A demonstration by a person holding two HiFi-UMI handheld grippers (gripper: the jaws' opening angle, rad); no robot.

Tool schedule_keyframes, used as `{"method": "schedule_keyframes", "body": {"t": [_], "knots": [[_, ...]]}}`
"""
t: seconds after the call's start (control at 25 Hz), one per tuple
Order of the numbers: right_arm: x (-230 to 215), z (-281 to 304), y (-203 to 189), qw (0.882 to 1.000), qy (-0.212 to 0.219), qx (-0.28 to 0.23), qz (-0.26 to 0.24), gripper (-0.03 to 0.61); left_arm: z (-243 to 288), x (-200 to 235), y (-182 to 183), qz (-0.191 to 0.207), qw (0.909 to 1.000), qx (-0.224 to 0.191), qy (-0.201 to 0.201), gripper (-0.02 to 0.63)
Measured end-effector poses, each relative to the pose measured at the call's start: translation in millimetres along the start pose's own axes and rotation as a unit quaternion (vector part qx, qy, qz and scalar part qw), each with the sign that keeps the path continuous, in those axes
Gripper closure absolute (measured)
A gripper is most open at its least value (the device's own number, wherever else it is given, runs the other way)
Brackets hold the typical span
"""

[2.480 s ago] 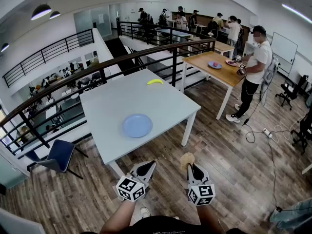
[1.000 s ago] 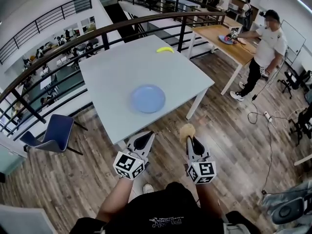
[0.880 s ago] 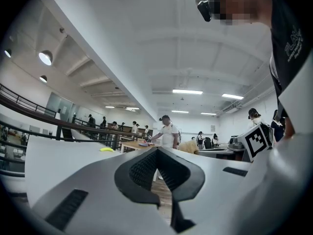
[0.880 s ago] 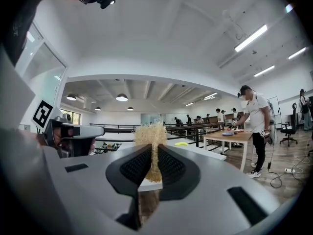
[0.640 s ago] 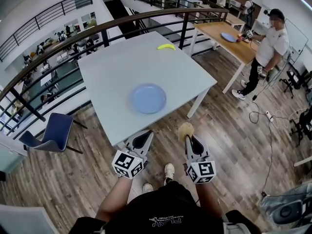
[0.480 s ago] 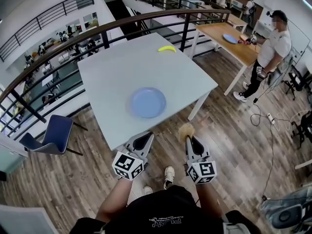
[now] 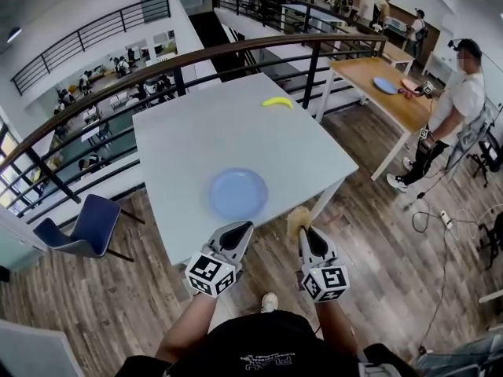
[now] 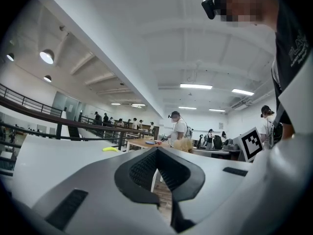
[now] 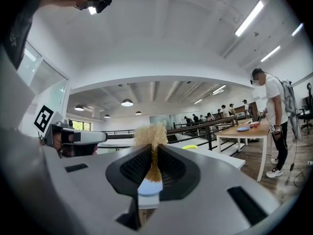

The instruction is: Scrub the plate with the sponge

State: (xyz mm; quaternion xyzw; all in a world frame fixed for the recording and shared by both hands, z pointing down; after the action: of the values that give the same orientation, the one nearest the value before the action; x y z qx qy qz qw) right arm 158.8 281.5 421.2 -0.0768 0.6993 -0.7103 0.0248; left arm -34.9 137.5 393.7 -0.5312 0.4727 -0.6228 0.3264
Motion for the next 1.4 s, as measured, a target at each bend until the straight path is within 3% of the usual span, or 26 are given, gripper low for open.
{"method": "schedule_keyframes", "body": {"t": [0.12,0.28,0.68,1.4], "knots": [[-19.8,17.4,0.3,1.0,0.018,-0.004,0.008,0.535,15.6,5.2,0.8,-0.016,0.9997,-0.008,0.016,0.611],[-38.8,31.2,-3.4,0.999,0.038,-0.003,0.009,0.535,30.3,7.7,-1.4,-0.007,0.999,-0.005,0.044,0.611],[-46.3,65.0,-18.3,0.996,0.088,0.017,0.007,0.535,40.0,30.4,-11.3,-0.031,0.9945,0.001,0.1,0.611],[-5.1,193.5,4.0,0.992,0.126,0.016,0.002,0.535,63.6,147.2,38.4,-0.02,0.994,-0.007,0.107,0.611]]}}
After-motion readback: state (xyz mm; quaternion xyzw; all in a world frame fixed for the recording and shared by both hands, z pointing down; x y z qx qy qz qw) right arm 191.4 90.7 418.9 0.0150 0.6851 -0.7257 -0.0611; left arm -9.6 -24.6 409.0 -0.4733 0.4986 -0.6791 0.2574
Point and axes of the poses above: the fingertips, and each gripper's own axes: z forward along the fingers, x to its left, y out of its top, the point moved 9 cm from there along -z, backward along the fingers, and after that the axes turned 12 degrees about -z, right-handed, at the moved point
